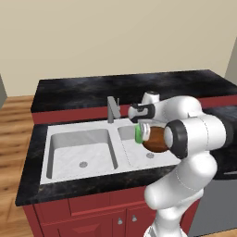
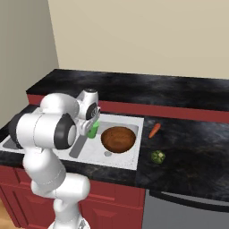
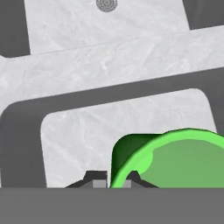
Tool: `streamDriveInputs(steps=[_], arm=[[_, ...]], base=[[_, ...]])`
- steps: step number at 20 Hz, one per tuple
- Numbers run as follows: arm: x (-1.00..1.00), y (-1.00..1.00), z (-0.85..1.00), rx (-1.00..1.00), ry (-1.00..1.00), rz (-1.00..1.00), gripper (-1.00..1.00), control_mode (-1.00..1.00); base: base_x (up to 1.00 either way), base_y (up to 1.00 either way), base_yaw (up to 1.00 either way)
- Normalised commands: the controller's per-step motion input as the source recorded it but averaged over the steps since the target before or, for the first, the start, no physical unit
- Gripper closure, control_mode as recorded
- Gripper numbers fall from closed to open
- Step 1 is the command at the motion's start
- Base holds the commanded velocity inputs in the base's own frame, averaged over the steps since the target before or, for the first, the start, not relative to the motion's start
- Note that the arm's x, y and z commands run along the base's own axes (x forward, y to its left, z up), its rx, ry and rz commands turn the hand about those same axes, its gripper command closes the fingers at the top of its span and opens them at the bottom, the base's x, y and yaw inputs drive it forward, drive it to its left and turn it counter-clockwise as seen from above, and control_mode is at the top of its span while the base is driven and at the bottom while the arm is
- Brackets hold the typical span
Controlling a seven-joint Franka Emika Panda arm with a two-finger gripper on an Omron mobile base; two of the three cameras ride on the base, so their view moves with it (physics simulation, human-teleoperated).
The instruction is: Remove the broccoli and carrot from the sink. Then move the bowl and cup from the counter to the sink for washing.
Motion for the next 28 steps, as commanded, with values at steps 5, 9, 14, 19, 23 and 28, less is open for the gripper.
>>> streamDriveInputs(steps=[5, 9, 14, 19, 23, 28], arm=[[0.21, 0.04, -0.31, 0.00, 0.00, 0.00, 1.00, -1.00], [0.19, 0.07, -0.30, 0.00, 0.00, 0.00, 1.00, -1.00], [0.14, 0.06, -0.30, 0.00, 0.00, 0.00, 1.00, -1.00], [0.05, 0.05, -0.26, -0.01, -0.01, 0.00, 1.00, -1.00], [0.00, 0.05, -0.25, -0.03, -0.04, 0.00, 1.00, -1.00], [0.00, 0.06, -0.28, -0.03, -0.05, 0.00, 1.00, -1.00]], base=[[0.00, 0.00, 0.00], [0.00, 0.00, 0.00], [0.00, 0.00, 0.00], [0.00, 0.00, 0.00], [0.00, 0.00, 0.00], [0.00, 0.00, 0.00]])
